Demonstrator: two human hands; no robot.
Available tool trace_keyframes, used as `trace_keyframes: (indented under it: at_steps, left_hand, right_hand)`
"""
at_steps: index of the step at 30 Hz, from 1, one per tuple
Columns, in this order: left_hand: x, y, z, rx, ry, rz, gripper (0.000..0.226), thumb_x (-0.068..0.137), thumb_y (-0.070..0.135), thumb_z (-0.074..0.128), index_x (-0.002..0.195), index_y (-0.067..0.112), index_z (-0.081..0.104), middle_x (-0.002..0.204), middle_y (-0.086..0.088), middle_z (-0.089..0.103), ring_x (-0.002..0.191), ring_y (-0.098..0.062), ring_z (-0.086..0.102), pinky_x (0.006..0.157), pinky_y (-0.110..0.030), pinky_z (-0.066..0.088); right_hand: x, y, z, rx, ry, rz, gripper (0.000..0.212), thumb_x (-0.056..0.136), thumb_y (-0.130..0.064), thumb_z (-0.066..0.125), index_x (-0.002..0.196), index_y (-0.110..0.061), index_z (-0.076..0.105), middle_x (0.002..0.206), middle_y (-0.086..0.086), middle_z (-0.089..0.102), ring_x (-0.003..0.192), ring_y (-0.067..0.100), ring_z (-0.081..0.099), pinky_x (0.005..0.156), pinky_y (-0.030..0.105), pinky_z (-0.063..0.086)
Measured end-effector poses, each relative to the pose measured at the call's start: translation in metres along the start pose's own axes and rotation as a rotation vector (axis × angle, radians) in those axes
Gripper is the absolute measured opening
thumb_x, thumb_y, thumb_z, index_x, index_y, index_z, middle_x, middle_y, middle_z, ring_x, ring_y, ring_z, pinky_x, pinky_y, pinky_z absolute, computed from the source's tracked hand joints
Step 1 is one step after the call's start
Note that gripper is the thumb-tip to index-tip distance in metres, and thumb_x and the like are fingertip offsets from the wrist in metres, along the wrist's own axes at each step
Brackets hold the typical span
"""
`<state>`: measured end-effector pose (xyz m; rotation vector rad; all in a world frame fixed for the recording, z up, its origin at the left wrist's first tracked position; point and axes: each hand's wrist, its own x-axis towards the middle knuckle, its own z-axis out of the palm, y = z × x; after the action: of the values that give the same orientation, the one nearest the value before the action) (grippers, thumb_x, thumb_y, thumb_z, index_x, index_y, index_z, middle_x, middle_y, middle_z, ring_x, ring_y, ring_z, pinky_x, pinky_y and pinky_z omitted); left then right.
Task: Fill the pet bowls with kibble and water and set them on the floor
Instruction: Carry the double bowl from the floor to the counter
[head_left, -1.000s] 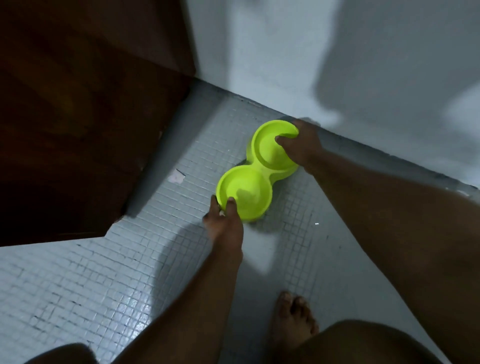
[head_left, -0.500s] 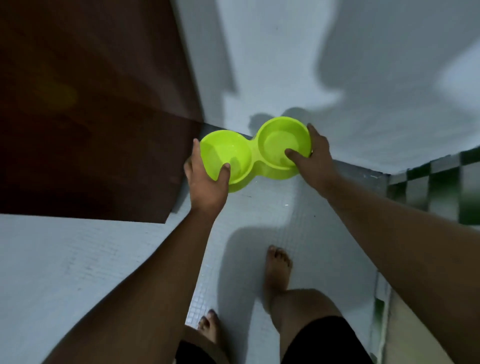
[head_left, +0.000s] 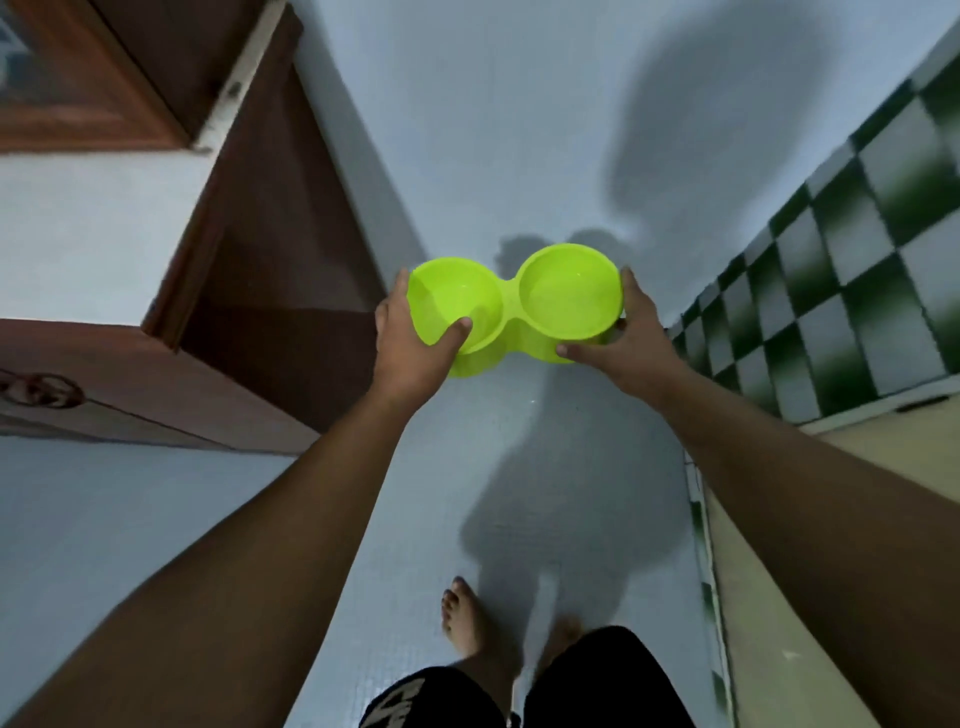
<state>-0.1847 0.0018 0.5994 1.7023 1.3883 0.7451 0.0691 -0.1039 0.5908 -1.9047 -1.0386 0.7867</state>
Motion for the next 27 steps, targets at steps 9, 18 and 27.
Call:
trace_keyframes:
  at_steps: [9, 18, 27]
  left_hand:
    - [-0.105, 0.061, 0.018, -0.112, -0.149, 0.116, 0.111, 0.076, 0.054, 0.075, 0.162, 0.011, 0.020, 0.163, -0.011, 0.032, 0.149, -0.023, 0.034, 0.123, -0.037, 0.028]
    - [-0.238, 0.092, 0.079, -0.207, -0.450, 0.230, 0.150, 0.038, 0.064, 0.095, 0.161, 0.022, 0.019, 0.159, 0.000, 0.033, 0.144, -0.017, 0.040, 0.118, -0.047, 0.039]
    - [-0.318, 0.124, 0.096, -0.212, -0.733, 0.385, 0.140, 0.043, 0.061, 0.097, 0.158, 0.034, 0.021, 0.157, 0.005, 0.035, 0.141, -0.016, 0.041, 0.114, -0.049, 0.043]
  right_hand:
    - [-0.129, -0.015, -0.096, 0.065, 0.196, -0.164, 0.102, 0.049, -0.042, 0.096, 0.135, -0.030, 0.042, 0.132, 0.000, 0.055, 0.120, 0.017, 0.056, 0.105, 0.044, 0.048]
    - [-0.319, 0.032, -0.181, 0.068, 0.434, -0.058, 0.095, 0.061, -0.014, 0.095, 0.140, -0.019, 0.043, 0.120, -0.020, 0.051, 0.103, -0.016, 0.053, 0.089, 0.009, 0.046]
    - [-0.465, 0.044, -0.188, 0.057, 0.725, 0.045, 0.092, 0.063, -0.013, 0.094, 0.137, -0.026, 0.041, 0.113, -0.029, 0.047, 0.099, -0.013, 0.052, 0.082, 0.000, 0.038]
